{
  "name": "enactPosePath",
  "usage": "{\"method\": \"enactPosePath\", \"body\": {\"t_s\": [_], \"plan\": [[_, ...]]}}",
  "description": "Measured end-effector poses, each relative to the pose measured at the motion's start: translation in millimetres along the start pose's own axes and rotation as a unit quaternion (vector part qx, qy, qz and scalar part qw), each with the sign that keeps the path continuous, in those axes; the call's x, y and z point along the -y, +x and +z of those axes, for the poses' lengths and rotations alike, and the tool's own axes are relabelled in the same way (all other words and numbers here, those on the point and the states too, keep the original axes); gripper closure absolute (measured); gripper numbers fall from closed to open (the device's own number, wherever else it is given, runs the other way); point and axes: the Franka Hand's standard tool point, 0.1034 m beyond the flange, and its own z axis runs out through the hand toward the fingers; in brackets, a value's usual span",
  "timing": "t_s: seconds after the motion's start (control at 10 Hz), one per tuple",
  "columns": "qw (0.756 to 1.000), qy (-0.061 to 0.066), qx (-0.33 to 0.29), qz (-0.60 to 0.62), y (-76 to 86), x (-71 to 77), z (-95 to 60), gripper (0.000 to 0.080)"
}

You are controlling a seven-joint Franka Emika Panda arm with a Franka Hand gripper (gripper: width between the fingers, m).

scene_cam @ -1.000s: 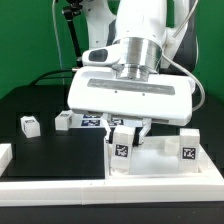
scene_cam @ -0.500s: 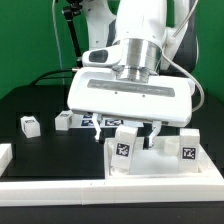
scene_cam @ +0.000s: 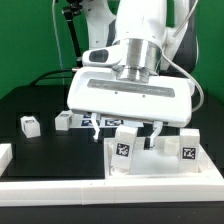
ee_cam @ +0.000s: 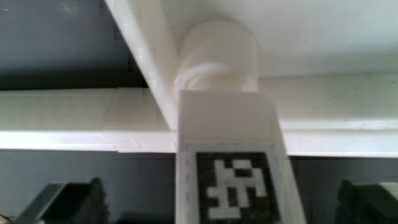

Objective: Assemble square table

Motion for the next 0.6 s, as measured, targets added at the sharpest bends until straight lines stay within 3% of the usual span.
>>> {"method": "enactPosePath", "body": {"t_s": [0.1,0.2,0.4,0.5,0.6], "plan": [[1.0,0.005,0.006,-0.016,7.2,-7.3,-3.6,0.015],[1.0,0.018,0.013,-0.007,18.2,-16.6,-10.4,0.015],[0.998,0.045,0.043,0.017,26.2,-10.5,-17.0,0.015],[0.997,0.05,0.052,0.014,30.9,-12.2,-17.5,0.015],[0.992,0.056,0.115,0.016,25.7,-12.6,-15.6,0.015]]}}
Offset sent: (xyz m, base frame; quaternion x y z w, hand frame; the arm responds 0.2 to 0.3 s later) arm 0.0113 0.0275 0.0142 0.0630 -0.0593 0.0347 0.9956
